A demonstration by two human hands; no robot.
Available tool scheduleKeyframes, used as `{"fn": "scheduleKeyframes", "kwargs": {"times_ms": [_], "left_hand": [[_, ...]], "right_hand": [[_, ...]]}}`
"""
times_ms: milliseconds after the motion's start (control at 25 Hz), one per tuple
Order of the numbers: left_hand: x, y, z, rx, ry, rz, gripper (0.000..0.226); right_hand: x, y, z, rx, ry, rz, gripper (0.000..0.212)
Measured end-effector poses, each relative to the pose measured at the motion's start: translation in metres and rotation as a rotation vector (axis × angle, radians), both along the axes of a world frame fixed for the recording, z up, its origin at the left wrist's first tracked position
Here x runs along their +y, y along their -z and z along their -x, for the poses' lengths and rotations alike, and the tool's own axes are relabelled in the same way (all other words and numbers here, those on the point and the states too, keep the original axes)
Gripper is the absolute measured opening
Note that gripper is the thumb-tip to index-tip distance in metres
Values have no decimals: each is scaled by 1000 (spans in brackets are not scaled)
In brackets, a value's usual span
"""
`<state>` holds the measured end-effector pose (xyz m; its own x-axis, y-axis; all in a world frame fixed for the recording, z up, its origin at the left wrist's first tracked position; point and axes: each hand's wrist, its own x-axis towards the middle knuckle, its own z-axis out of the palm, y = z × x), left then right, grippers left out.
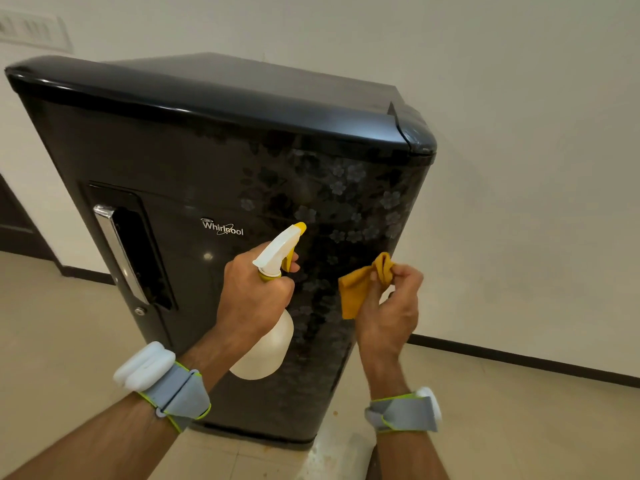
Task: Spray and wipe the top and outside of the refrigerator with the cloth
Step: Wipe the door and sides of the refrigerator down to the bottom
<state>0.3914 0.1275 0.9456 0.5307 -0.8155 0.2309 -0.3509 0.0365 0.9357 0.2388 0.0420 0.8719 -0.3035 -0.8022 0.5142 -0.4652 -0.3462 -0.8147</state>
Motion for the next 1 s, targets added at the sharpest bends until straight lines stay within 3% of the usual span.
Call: {"fn": "scheduleKeyframes", "kwargs": {"times_ms": [120, 240, 280, 360, 480, 600, 680, 720, 920, 1000], "left_hand": [[4, 3, -10, -2, -36, -8, 42], [9, 5, -18, -1, -67, -16, 44], [13, 5, -21, 9, -76, -13, 44], [20, 6, -29, 19, -103, -4, 43], [26, 10, -42, 11, -151, -7, 42], [32, 13, -51, -11, -169, -24, 44], [36, 13, -55, -14, -180, -23, 43], [38, 14, -57, -9, -187, -23, 43], [53, 15, -73, 11, -236, -26, 44], [57, 14, -80, 7, -261, -43, 43]], "right_hand": [[3, -29, -29, 98, -106, 212, 14], [14, -3, -48, 389, -208, 196, 25], [16, 11, -43, 383, -199, 125, 27], [20, 14, -33, 165, -161, 16, 24], [17, -13, -58, 56, -162, 110, 20], [19, -14, -101, 394, -343, 264, 31], [14, 19, -95, 700, -420, 277, 50], [15, 31, -83, 751, -431, 250, 54], [19, -20, -112, 263, -296, 266, 27], [19, -37, -149, 445, -380, 330, 32]]}}
